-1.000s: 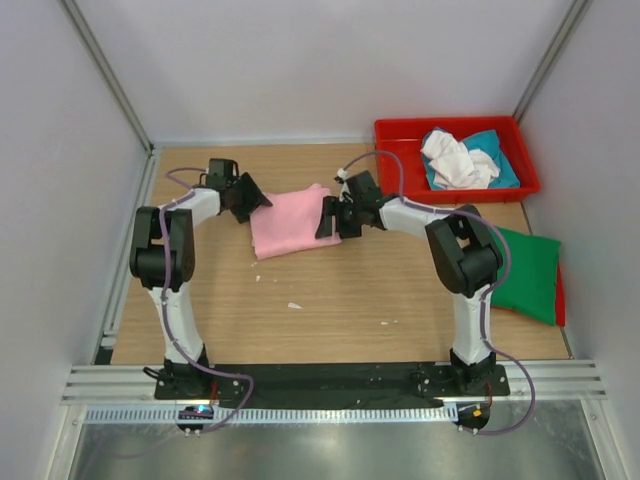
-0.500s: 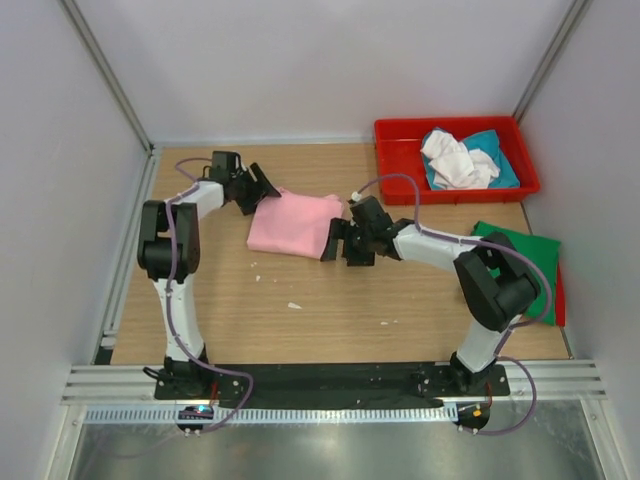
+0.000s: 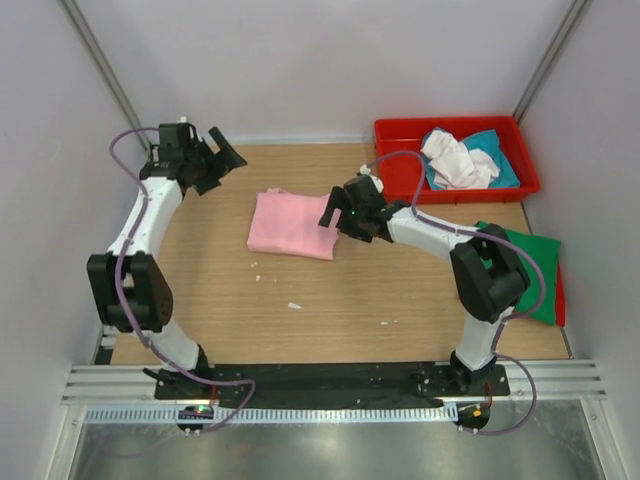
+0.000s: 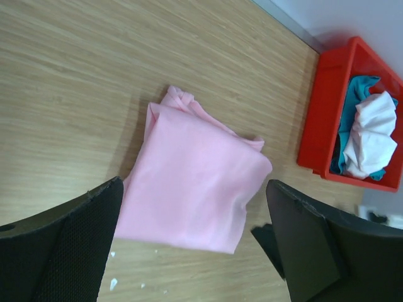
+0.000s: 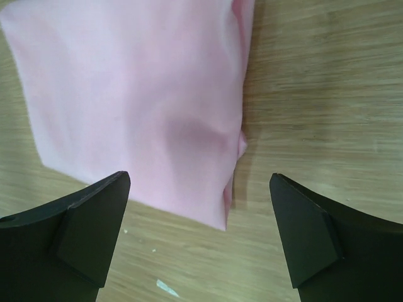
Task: Fold and stack the t-shirts
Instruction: Neatly place the folded tshirt to the corner
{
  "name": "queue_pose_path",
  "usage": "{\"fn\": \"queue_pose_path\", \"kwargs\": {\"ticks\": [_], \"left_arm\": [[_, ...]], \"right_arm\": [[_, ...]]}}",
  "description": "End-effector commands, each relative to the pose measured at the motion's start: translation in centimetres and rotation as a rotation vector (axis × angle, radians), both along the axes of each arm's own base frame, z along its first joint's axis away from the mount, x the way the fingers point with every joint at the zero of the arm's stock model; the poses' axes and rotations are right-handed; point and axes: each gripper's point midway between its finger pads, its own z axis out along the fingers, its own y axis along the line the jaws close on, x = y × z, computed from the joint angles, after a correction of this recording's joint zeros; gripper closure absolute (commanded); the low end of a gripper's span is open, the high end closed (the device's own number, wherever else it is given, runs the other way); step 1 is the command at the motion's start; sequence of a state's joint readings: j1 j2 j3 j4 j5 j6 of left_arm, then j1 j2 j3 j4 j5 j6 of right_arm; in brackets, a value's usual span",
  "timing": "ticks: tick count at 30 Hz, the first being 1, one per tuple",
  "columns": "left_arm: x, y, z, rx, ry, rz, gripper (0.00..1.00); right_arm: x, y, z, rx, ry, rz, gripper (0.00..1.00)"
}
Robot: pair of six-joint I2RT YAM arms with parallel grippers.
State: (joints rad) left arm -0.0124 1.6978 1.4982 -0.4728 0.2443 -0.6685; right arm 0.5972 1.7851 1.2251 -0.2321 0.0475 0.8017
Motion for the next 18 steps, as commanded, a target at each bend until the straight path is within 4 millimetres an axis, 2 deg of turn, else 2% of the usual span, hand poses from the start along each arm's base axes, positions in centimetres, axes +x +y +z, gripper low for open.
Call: {"fn": "queue_pose_path", "kwargs": {"ticks": [1, 2, 3, 4, 5, 8, 9, 13, 15, 18], "left_arm": [[-3.7, 0.7, 0.5, 0.053, 0.043, -0.001, 0.04], [-4.4, 1.0, 2.2, 0.062, 0.002, 0.001, 0.04], [-5.2, 1.2, 2.1, 0.072, 0.004, -0.003, 0.04], [-5.5, 2.5, 2.6, 0.077, -0.004, 0.026, 0.04], [-6.3, 2.9, 3.6, 0.078, -0.02, 0.035, 0.03], [-7.5, 4.2, 4.5, 0.077, -0.012, 0.06, 0.03], [-7.7, 4.5, 4.5, 0.083, -0.011, 0.063, 0.03], [-8.1, 6.2, 5.4, 0.096, -0.018, 0.1, 0.03], [-8.1, 6.7, 5.8, 0.097, -0.022, 0.11, 0.03], [-8.1, 7.5, 6.5, 0.106, -0.029, 0.133, 0.03]], "right_arm": [[1.9, 0.8, -0.7, 0.021, -0.009, -0.056, 0.0], [2.3, 0.7, -1.2, 0.014, -0.009, -0.074, 0.0], [2.5, 0.7, -1.4, 0.011, -0.012, -0.081, 0.0], [2.6, 0.6, -1.6, 0.006, -0.014, -0.086, 0.01], [3.0, 0.7, -1.5, 0.007, -0.028, -0.097, 0.02], [3.7, 1.3, -2.2, 0.018, -0.04, -0.086, 0.07], [3.8, 1.5, -3.4, 0.014, -0.024, -0.081, 0.07], [4.1, 2.7, -5.8, 0.041, 0.01, -0.055, 0.11], [3.7, 3.2, -7.5, 0.051, 0.043, -0.043, 0.15], [3.8, 3.3, -8.5, 0.054, 0.058, -0.052, 0.24]]}}
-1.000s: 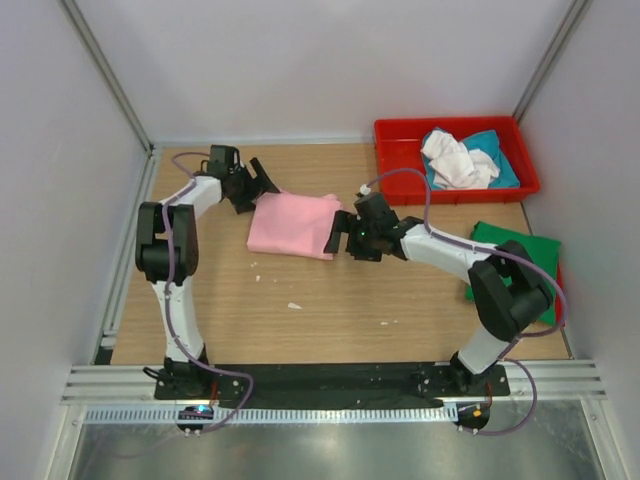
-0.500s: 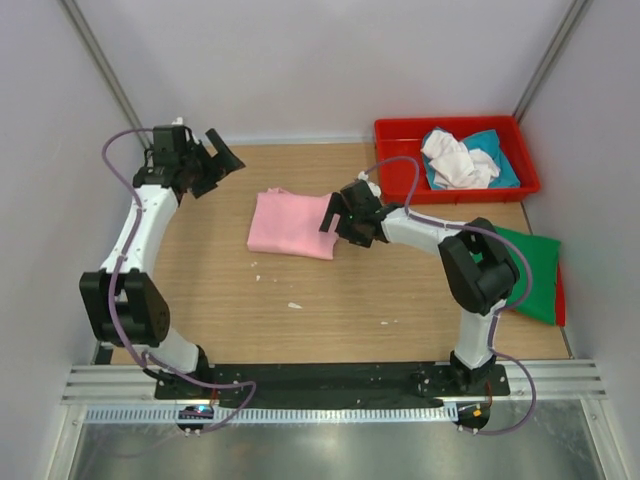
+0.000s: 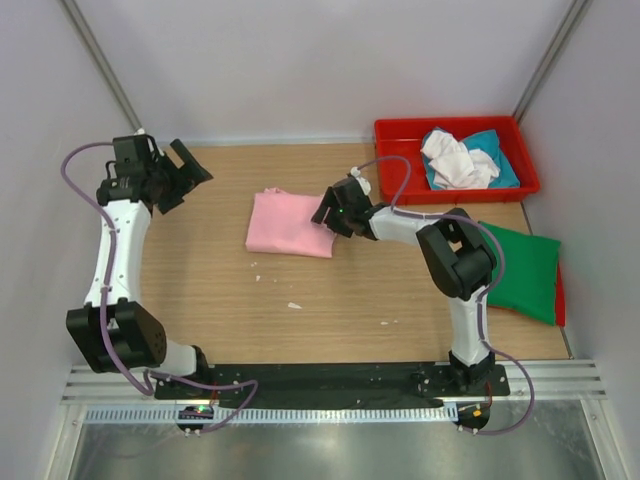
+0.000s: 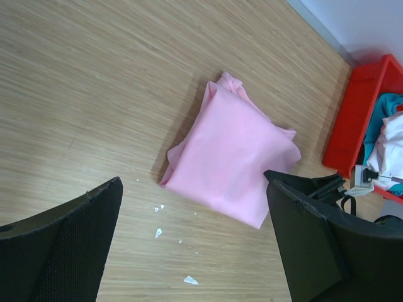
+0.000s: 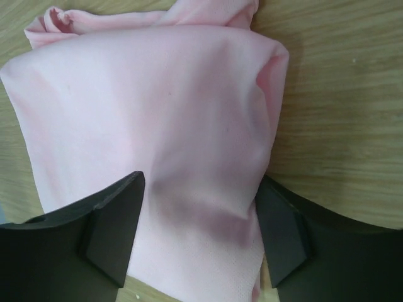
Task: Fold and stack the t-shirts
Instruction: Neatly place the folded tshirt to the corner
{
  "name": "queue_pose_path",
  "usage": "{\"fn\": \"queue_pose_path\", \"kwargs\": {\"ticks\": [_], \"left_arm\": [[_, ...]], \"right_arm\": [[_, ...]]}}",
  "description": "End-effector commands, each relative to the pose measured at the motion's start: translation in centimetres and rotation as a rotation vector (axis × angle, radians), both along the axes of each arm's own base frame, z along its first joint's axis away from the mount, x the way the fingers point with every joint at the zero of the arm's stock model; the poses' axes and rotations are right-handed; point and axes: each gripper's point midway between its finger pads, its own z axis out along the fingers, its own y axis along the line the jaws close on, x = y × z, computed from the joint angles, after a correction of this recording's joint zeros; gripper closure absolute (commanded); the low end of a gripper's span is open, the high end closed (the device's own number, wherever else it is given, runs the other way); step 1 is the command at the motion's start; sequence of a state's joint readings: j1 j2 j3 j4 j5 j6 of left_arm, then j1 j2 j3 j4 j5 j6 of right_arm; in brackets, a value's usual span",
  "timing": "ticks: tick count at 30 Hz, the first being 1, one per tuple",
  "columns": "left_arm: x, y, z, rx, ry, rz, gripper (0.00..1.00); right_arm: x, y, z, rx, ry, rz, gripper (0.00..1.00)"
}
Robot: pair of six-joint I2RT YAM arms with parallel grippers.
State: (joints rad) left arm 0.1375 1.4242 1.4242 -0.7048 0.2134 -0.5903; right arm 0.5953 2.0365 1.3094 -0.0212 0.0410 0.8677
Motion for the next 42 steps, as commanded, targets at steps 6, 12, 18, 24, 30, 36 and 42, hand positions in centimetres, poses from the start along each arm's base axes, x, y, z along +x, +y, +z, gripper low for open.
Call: {"fn": "queue_pose_path", "kwargs": {"ticks": [6, 12, 18, 24, 30, 36, 42], "left_arm": [[-0.4, 1.6, 2.9, 0.044, -0.054, 0.022, 0.03], [-0.6, 1.4, 3.0, 0.037, -0.056, 0.01, 0.03], [-1.5, 1.3, 4.3, 0.054, -0.077, -0.007, 0.03], [-3.6, 1.2, 5.0, 0.083, -0.078, -0.016, 0.04], [-4.4, 1.2, 5.4, 0.095, -0.08, -0.017, 0.04], [-4.0, 1.0, 4.9, 0.074, -0.074, -0.019, 0.04], [-3.9, 0.9, 5.0, 0.074, -0.075, -0.023, 0.04]], "right_arm": [[-0.6, -1.7, -4.6, -0.124, 0.092, -0.032, 0.73], [-1.3, -4.5, -0.8, -0.276, 0.048, -0.006, 0.99], [-6.7, -8.5, 1.5, -0.335, 0.092, 0.069, 0.99], [-14.9, -16.3, 2.2, -0.481, 0.226, 0.098, 0.99], [-16.2, -22.1, 6.2, -0.538, 0.177, -0.061, 0.99], [-14.2, -26.8, 8.6, -0.701, 0.131, 0.031, 0.99], [-14.2, -32.2, 10.0, -0.842, 0.215, -0.061, 0.99]]}}
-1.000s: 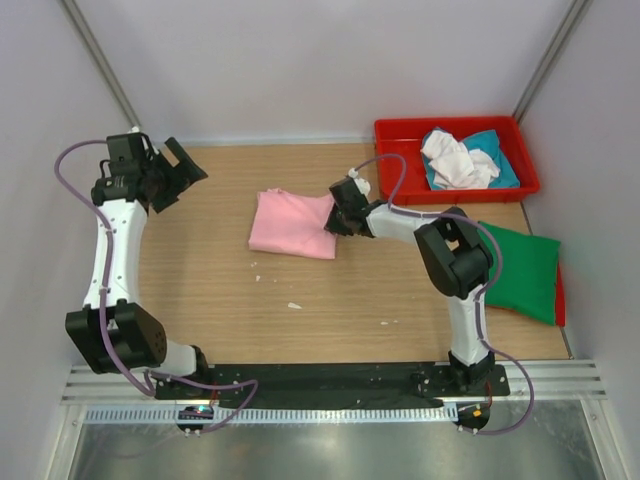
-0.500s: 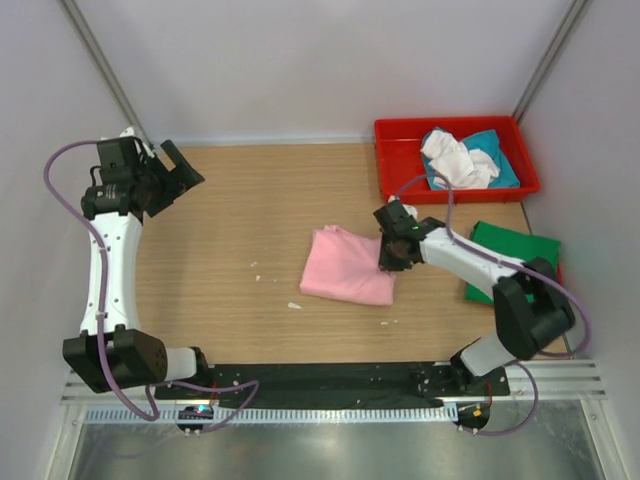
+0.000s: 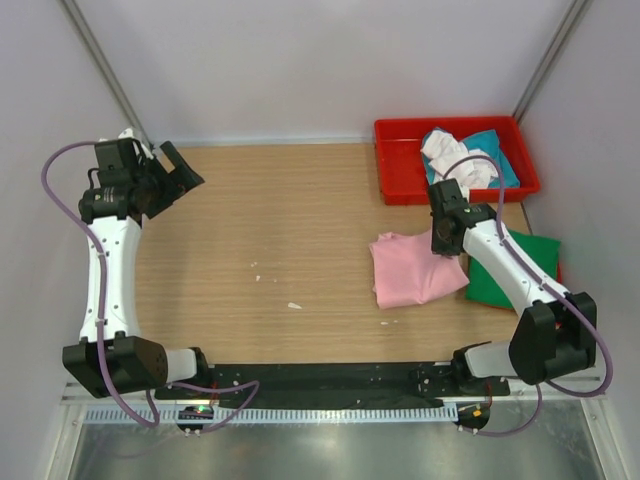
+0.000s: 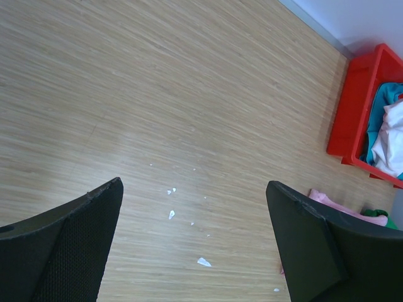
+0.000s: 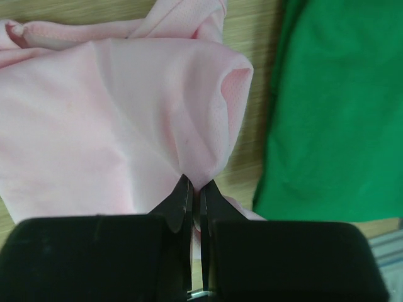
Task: Fold and stack the t-shirts
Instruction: Neatly place the folded tshirt to the corner
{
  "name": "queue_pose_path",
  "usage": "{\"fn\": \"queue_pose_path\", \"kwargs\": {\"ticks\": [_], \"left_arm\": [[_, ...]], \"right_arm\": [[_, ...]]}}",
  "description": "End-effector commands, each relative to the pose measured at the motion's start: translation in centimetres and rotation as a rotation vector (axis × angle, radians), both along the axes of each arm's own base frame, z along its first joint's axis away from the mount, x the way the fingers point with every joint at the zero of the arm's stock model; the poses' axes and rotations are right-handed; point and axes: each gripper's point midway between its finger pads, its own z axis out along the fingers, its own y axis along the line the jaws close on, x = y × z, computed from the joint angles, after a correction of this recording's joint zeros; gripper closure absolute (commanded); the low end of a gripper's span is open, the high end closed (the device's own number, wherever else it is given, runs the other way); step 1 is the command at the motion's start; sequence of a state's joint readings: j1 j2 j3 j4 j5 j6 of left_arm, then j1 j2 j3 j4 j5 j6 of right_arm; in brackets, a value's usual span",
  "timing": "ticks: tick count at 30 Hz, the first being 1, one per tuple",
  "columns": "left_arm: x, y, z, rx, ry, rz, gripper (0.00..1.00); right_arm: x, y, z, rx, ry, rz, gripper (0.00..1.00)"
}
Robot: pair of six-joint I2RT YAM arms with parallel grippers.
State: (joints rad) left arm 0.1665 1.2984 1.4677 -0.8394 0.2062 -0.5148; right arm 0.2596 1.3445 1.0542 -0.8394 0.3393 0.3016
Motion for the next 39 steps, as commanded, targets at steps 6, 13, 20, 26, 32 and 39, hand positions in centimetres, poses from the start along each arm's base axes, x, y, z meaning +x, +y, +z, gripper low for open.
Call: {"fn": "queue_pose_path", "kwargs": {"ticks": [6, 13, 20, 26, 32, 39], "left_arm": [[0.2, 0.3, 1.2, 0.014, -0.026, -0.01, 0.04], [1.3, 0.2, 1.2, -0.015, -0.017, 0.001, 0.04], [2.9, -0.4, 1.1, -0.067, 0.005, -0.011, 0.05], [4.3, -1.2, 0.0, -0.099, 0.036, -0.026, 0.07], [4.7, -0.9, 0.7, -0.075, -0.002, -0.026, 0.07], [4.1, -0.6, 1.9, -0.034, -0.041, -0.032, 0.06]], "right_arm": [[-0.9, -7.8, 6.6, -0.295, -0.035, -0.142, 0.99], [-1.7, -11.6, 7.5, -0.423, -0.008, -0.155, 0.99], [-1.3, -13.0, 10.2, -0.444, -0.054, -0.165, 0.99], [-0.8, -13.2, 11.5, -0.466, -0.055, -0.141, 0.99], [0.1, -13.7, 12.7, -0.492, -0.081, -0.139, 0.99], [0.8, -14.4, 13.3, -0.524, -0.065, -0.121, 0.99]]}}
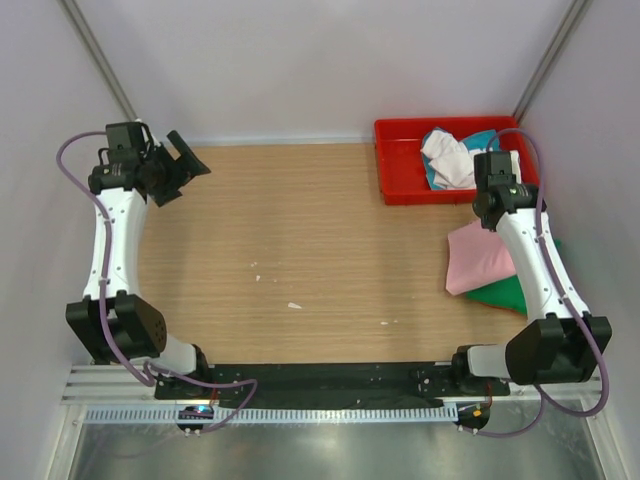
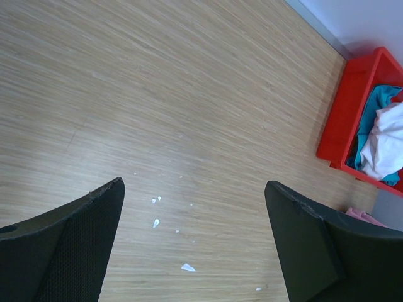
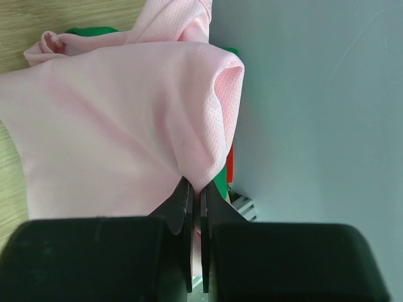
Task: Fold and stack the t-shirts
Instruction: Neatly place the folded tshirt to the corner
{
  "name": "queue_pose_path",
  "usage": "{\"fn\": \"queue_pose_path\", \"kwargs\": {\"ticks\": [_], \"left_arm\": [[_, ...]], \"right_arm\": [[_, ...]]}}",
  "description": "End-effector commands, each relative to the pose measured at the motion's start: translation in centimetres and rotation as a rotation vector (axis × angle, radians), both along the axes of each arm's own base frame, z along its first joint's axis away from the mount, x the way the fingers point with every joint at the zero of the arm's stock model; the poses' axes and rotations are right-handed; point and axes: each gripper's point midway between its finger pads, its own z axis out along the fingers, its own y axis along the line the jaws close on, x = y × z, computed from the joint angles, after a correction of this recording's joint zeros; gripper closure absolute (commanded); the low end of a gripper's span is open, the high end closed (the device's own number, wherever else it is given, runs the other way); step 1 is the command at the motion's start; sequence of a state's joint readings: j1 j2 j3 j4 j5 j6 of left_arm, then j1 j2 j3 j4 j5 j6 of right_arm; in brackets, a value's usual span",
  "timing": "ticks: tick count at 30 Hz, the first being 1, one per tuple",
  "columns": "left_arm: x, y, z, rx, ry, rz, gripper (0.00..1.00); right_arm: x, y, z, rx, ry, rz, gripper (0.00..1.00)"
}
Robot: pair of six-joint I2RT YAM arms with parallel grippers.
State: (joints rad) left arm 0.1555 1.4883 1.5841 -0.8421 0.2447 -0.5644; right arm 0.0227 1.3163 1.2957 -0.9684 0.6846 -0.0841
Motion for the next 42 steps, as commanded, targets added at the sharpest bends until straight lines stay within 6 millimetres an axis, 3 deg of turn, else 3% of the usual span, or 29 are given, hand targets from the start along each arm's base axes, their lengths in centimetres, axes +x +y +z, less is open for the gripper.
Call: {"fn": "queue_pose_path", "kwargs": {"ticks": [1, 6, 15, 22, 29, 36, 42], "left_arm": [[-0.4, -0.1, 3.7, 0.038, -0.11, -0.02, 0.06], [-1.1, -0.1, 3.3, 0.046, -0.09, -0.024, 0.06], [-0.8, -0.2, 2.6, 0.039, -0.064, -0.038, 0.07], [-1.0, -0.4, 2.1, 0.028, -0.052, -0.044, 0.07], [-1.5, -0.3, 1.2, 0.036, -0.027, -0.044, 0.07], [-2.2, 0.3, 0.3, 0.081, 0.007, -0.036, 0.07], [-2.1, 0.1, -0.3, 0.068, 0.019, -0.05, 0.07]], "right_arm": [[1.1, -1.1, 2.8, -0.065, -0.045, -0.009, 0.99], [0.5, -1.2, 2.8, -0.066, -0.013, -0.038, 0.99], [-1.2, -1.7, 5.1, -0.1, -0.047, -0.043, 0.99], [-2.0, -2.4, 4.2, -0.159, 0.004, -0.03, 0.99], [-1.5, -2.8, 3.3, -0.201, 0.041, -0.012, 0.99], [-2.4, -6.3, 2.4, -0.434, 0.2, -0.101, 0.99], [-2.4, -7.8, 1.3, -0.443, 0.234, -0.12, 0.99]]}}
